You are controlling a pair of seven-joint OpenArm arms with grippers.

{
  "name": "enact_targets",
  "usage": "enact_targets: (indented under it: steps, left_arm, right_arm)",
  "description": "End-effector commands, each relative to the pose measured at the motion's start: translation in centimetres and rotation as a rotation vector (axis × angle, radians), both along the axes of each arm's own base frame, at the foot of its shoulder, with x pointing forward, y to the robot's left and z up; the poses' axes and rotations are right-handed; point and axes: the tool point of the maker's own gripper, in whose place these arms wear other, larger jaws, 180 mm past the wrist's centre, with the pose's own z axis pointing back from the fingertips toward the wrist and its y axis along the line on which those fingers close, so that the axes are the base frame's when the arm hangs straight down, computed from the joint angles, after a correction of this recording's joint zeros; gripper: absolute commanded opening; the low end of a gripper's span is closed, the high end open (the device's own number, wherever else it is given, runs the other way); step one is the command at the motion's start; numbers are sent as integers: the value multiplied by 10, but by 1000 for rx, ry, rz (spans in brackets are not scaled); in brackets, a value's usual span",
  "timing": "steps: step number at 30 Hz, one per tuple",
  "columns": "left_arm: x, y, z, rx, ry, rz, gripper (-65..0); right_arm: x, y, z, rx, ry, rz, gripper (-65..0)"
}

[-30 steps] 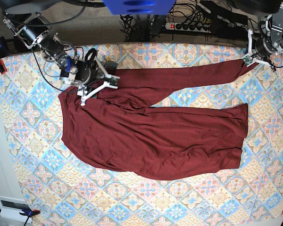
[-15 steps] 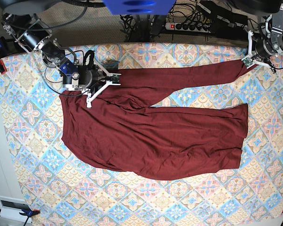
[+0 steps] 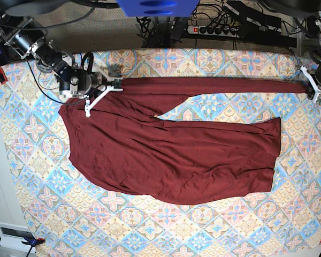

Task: Layout the t-shirt on the table in an organized manner, then fold the t-shirt properly
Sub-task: 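Hold the shirt end with the right gripper and stretch the sleeve with the left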

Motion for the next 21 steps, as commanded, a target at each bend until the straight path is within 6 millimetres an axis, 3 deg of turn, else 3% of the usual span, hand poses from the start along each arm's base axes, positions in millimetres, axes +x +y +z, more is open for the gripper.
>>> enact_targets:
  steps: [1,4,13,17,21]
  left_arm:
    - [9,6,17,13,-48,-3,-650]
    - [10,4,17,1,-54,-1,-650]
    - [2,-3,6,-24,-38,6,-650]
    - [-16,-10,-8,-35,13,4,-650]
    - [-25,-34,-13,-33,56,-74,-649]
  right_arm:
    - [3,-1,9,-1,-26,15,-650]
    - [-9,11,14,27,-26,44,-650]
    - [-26,6,8,-6,11,44,-650]
    - [-27,7,8,-6,12,45,-650]
    - [-25,6,8,-7,9,42,-650]
